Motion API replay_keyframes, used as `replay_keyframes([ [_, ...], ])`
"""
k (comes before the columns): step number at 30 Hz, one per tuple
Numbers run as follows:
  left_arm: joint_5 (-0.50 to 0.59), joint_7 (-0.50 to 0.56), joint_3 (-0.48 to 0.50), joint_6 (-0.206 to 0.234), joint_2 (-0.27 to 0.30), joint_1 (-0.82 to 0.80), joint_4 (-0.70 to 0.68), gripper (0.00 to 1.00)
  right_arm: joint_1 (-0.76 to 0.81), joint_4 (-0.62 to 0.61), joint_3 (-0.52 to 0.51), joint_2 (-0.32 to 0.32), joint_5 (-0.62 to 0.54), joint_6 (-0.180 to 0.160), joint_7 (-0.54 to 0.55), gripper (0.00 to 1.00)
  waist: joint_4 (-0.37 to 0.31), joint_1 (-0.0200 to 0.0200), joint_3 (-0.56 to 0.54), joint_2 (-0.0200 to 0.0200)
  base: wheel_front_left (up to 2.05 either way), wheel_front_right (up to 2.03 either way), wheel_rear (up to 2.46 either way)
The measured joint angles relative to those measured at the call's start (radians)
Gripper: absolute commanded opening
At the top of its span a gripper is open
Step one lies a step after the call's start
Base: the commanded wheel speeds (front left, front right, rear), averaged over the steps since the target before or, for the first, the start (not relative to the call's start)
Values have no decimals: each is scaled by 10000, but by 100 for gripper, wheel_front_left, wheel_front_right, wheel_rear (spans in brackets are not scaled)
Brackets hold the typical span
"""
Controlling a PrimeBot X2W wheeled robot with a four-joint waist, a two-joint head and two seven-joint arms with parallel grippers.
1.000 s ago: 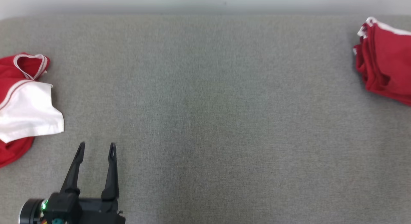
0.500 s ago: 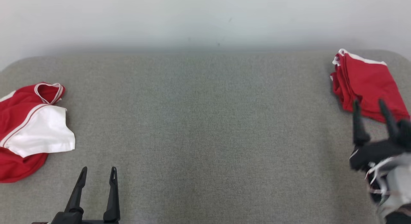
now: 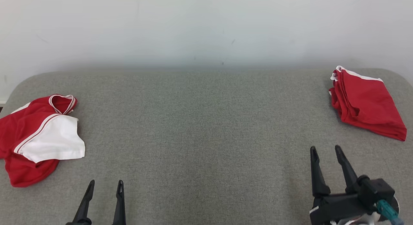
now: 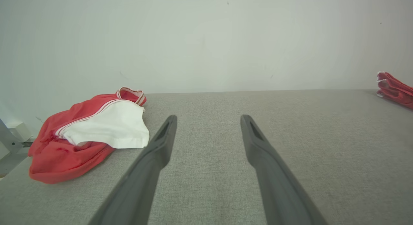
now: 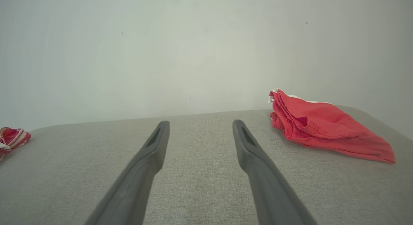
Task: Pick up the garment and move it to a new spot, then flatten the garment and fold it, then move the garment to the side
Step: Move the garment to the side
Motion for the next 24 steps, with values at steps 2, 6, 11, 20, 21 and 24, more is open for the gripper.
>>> replay_keyframes([
  [2, 31, -2, -105, 38, -2, 13, 8, 100, 386, -353, 75, 96, -31, 0, 0, 100, 12, 0, -99, 0, 0, 0, 0],
  [6, 61, -2, -215, 165, -13, 141, 46, 100, 1081, -853, 77, 274, -111, 0, 0, 100, 70, -1, -237, 0, 0, 0, 0],
  [11, 102, -2, -270, 247, -15, 141, 50, 100, 1655, -1210, 82, 368, -209, 0, 0, 100, 134, 1, -280, 0, 0, 0, 0],
  [20, 257, -2, -261, 385, -15, 152, 44, 100, 1892, -1122, 249, 382, -102, 0, 0, 100, 165, 1, -239, 1, 0, 0, 0],
  [21, 263, 0, -267, 389, -15, 152, 42, 100, 1892, -1091, 228, 380, -102, 0, 0, 100, 169, 1, -230, 2, 0, 0, 0],
  [24, 265, -2, -276, 424, -15, 155, 36, 100, 1891, -1035, 199, 380, -98, 0, 0, 100, 182, 1, -212, 1, 0, 0, 0],
])
